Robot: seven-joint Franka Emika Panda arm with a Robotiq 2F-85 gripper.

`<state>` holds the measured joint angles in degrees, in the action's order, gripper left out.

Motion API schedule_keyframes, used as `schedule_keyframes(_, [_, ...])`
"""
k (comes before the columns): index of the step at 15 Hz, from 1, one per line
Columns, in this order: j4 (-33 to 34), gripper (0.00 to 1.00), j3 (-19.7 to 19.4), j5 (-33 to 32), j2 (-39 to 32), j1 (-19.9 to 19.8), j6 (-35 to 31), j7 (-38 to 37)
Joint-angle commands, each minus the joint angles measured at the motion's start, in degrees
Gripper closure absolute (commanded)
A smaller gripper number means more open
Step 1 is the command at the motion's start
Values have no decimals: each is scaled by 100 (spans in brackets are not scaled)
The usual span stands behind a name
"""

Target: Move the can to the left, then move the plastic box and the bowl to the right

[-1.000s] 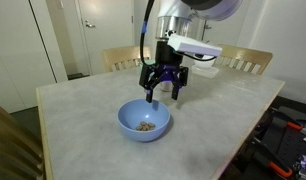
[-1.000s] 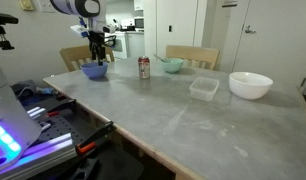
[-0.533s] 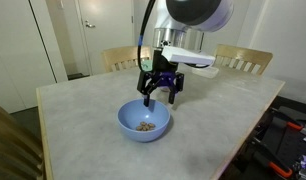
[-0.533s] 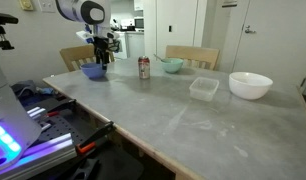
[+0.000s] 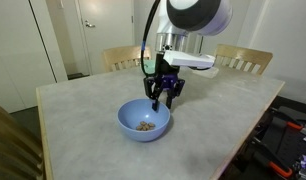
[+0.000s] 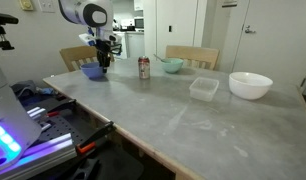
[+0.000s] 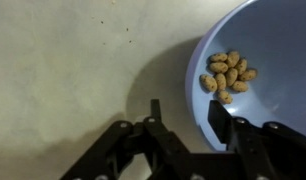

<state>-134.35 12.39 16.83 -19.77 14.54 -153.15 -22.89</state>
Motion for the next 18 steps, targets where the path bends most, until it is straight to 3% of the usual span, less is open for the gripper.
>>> schedule_keyframes(1, [21, 77, 29, 110, -100, -89, -16, 247])
schedule_keyframes(4, [10, 98, 7, 89, -80, -104, 13, 260])
schedule_keyframes(18, [201, 99, -320, -224, 344, -91, 680, 26])
